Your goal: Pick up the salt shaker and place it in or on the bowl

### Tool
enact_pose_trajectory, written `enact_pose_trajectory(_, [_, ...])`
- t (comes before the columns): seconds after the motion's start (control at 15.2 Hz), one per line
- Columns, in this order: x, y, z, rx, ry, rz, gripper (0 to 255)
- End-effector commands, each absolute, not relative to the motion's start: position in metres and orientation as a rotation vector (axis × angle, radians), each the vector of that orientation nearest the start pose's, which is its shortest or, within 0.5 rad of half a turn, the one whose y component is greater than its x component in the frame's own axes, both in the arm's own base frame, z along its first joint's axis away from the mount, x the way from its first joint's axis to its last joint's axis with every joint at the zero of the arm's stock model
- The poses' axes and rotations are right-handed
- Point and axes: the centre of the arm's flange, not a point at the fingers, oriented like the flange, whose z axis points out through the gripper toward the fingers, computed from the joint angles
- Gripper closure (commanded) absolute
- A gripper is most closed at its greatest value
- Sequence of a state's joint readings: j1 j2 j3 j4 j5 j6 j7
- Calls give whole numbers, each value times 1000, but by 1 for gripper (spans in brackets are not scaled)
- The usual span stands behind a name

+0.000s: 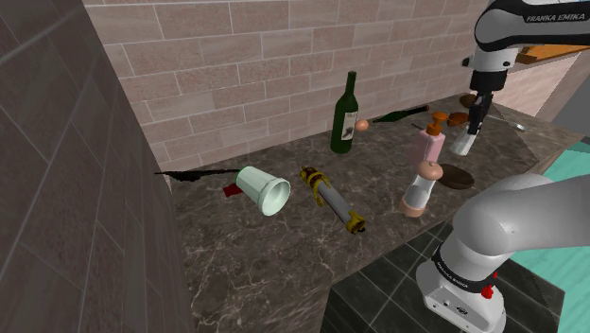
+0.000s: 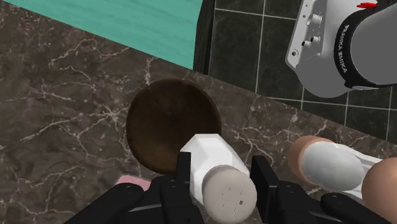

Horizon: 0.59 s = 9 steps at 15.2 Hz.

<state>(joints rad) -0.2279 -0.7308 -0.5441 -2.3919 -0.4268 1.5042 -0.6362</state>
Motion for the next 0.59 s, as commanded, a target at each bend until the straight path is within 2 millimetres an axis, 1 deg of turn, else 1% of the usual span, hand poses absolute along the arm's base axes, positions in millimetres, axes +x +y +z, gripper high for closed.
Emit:
enact_pose_trajectory(0.0, [174, -320, 514, -3050, -71, 342, 255])
enact_pose_trajectory(0.53, [174, -320, 472, -3050, -71, 342, 255])
